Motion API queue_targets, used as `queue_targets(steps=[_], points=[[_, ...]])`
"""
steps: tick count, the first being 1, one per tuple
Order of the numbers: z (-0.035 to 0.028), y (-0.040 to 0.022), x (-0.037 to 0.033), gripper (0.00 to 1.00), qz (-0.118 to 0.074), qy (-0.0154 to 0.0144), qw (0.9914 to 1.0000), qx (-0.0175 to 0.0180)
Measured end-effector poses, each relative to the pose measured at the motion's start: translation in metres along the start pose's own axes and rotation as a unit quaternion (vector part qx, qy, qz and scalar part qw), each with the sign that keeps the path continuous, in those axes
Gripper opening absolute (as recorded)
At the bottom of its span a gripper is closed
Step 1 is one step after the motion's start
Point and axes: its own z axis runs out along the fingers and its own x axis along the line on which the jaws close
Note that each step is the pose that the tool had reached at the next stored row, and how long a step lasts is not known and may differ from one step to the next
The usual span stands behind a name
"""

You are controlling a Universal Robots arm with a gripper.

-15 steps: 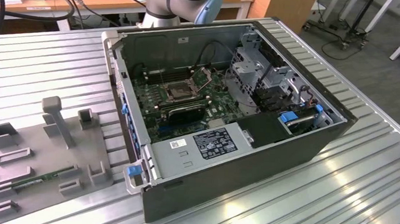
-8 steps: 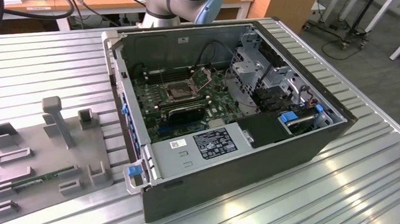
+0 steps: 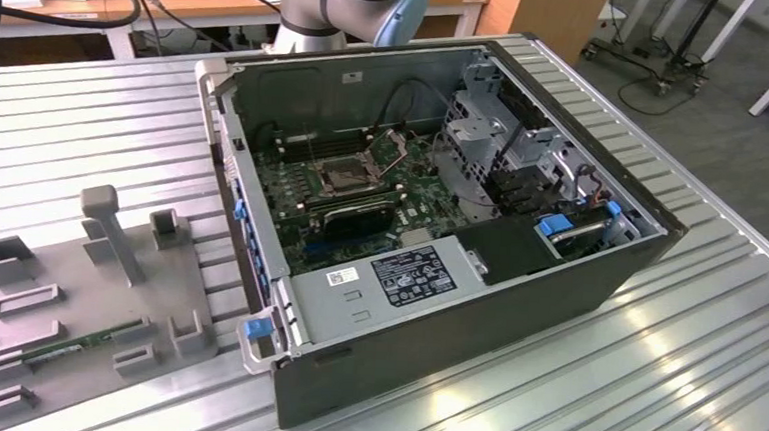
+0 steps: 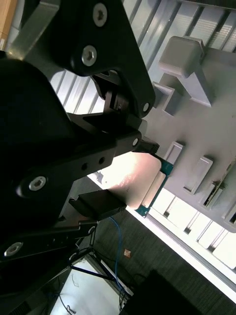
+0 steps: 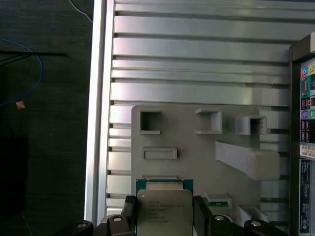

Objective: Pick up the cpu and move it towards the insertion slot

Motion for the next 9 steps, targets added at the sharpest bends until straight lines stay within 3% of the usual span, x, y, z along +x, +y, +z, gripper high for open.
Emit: queue_targets(steps=[9], points=[[-0.0019,0.0001,0.0000,0.54,0.000,0.0001,1.00000,0.0001]])
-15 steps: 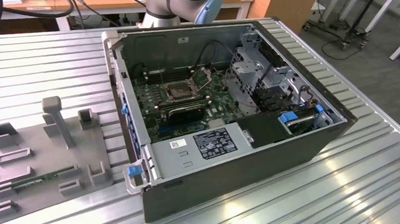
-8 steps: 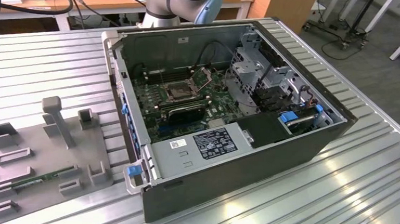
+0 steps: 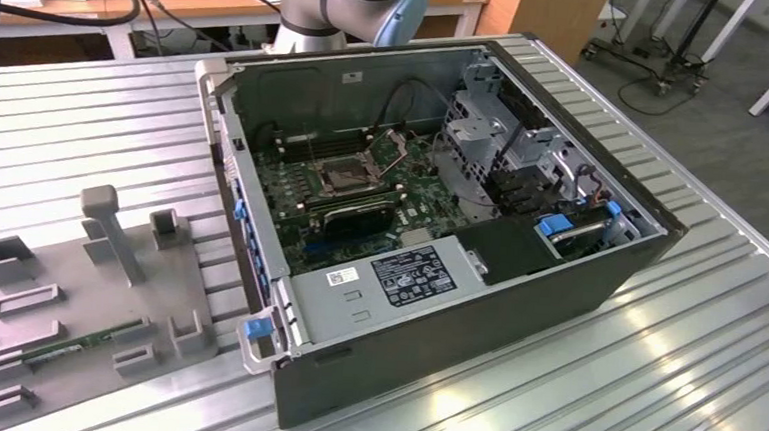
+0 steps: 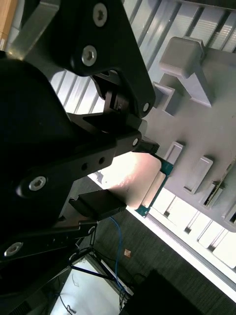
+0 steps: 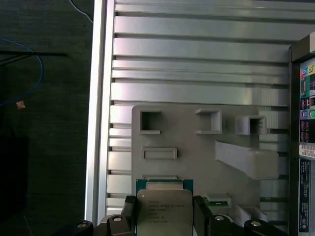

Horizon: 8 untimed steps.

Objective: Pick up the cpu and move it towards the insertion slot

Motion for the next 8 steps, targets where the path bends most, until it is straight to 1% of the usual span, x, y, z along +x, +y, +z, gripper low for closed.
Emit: queue_targets(steps=[8], points=[[-0.0069,0.0002,0.0000,0.54,0.000,-0.0001,1.00000,0.0000]])
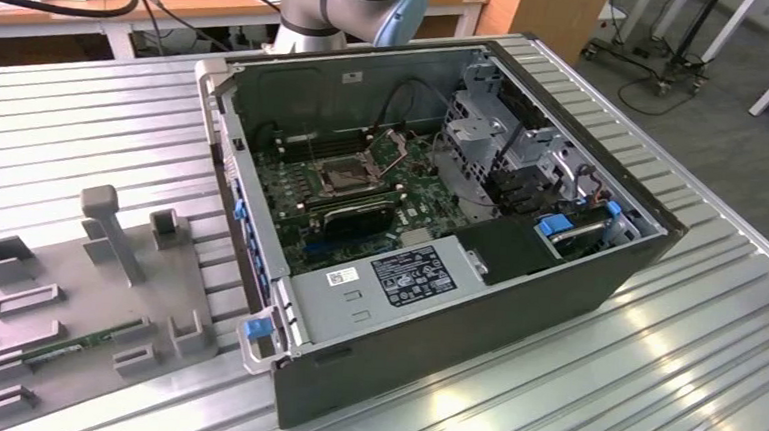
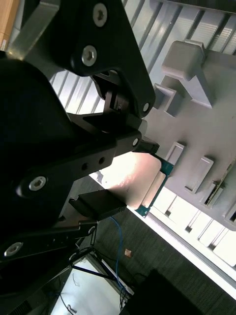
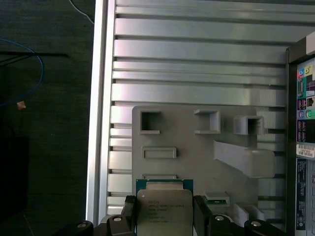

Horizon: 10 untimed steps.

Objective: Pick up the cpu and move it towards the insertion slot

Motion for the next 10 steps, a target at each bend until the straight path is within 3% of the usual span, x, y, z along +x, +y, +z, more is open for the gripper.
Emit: queue_targets(steps=[10], points=[[-0.0042,0.0001,0.0000,0.54,0.000,0.0000,1.00000,0.0000]])
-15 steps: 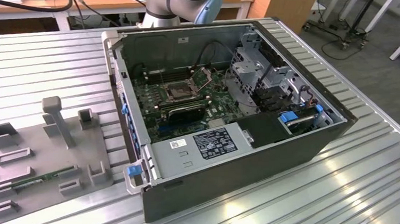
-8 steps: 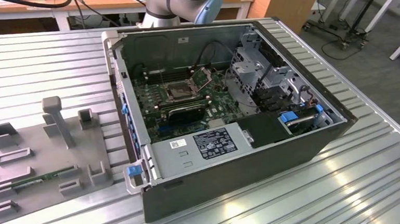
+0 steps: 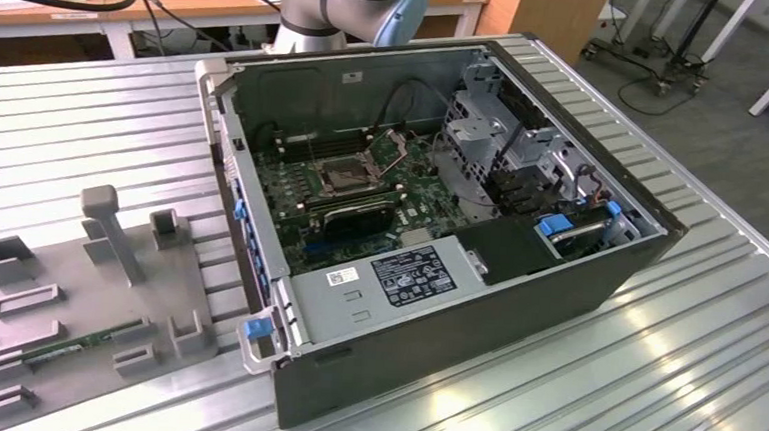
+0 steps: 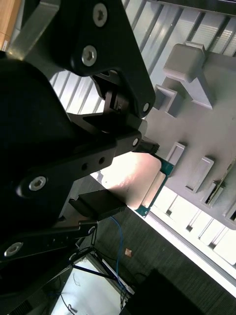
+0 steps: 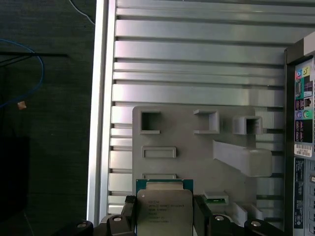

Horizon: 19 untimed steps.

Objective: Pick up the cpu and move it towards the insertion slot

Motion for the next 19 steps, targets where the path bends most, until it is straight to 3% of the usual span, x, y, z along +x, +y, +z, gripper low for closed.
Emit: queue_targets(steps=[19], points=[[-0.0031,0.0001,0.0000,0.54,0.000,0.0000,1.00000,0.0000]])
